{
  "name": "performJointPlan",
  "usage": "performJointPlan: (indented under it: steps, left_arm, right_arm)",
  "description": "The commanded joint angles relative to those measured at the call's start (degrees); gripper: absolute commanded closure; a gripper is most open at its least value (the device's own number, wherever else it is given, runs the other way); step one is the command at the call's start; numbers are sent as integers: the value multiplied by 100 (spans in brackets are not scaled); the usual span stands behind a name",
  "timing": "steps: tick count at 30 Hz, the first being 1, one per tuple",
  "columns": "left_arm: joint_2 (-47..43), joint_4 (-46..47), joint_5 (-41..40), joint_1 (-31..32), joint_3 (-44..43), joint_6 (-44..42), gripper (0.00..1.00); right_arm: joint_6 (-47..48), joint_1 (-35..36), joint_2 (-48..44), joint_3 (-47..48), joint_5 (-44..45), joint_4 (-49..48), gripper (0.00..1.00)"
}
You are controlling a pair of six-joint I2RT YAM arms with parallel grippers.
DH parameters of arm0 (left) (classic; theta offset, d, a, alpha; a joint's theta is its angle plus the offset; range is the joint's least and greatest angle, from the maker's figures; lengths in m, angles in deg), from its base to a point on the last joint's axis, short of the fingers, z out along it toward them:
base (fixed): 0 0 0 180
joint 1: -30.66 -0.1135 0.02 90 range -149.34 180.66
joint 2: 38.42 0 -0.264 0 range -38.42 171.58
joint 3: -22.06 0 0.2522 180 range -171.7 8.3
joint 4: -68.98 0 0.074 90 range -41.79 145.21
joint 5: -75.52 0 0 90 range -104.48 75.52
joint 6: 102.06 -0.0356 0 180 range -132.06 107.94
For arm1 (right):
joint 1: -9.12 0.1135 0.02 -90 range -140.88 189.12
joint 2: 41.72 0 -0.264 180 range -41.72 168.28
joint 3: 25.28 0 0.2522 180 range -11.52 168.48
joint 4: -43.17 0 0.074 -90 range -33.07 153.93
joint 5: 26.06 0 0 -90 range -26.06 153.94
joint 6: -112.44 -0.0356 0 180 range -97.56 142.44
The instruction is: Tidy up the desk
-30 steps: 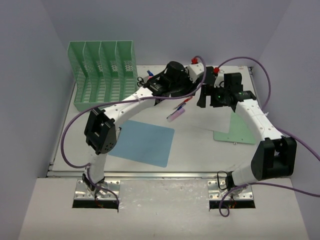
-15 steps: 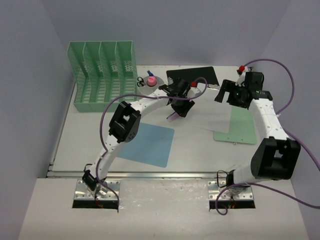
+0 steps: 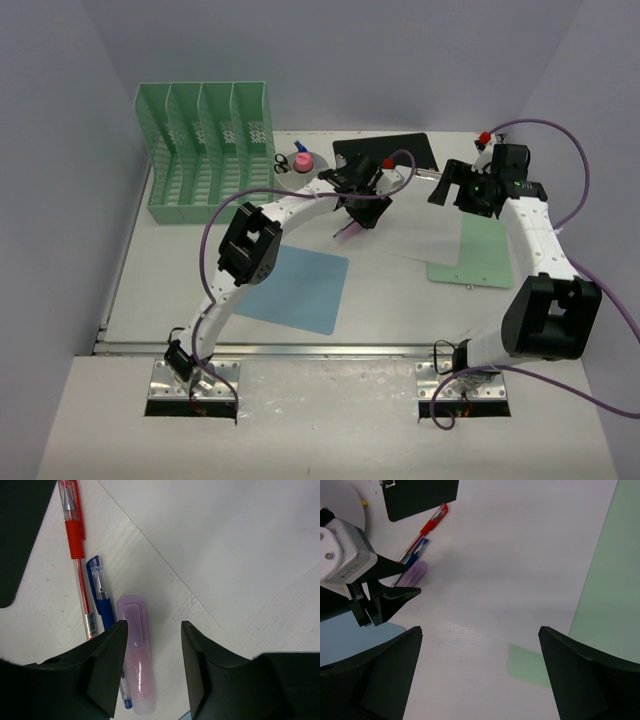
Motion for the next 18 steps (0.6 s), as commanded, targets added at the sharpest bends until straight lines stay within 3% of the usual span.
performJointPlan:
  steps: [1,11,18]
  left_arm:
    - [15,307,-83,-84,-100,89,55]
    - [253,228,-39,-75,-153,46,55]
    - [236,70,119,30,-75,-51,65]
  right_arm:
    - [-100,-14,-111,195,-134,-71,1]
    - [-100,-14,-84,169,-187,-88,1]
    - [-127,-14,-58,151,-231,-88,1]
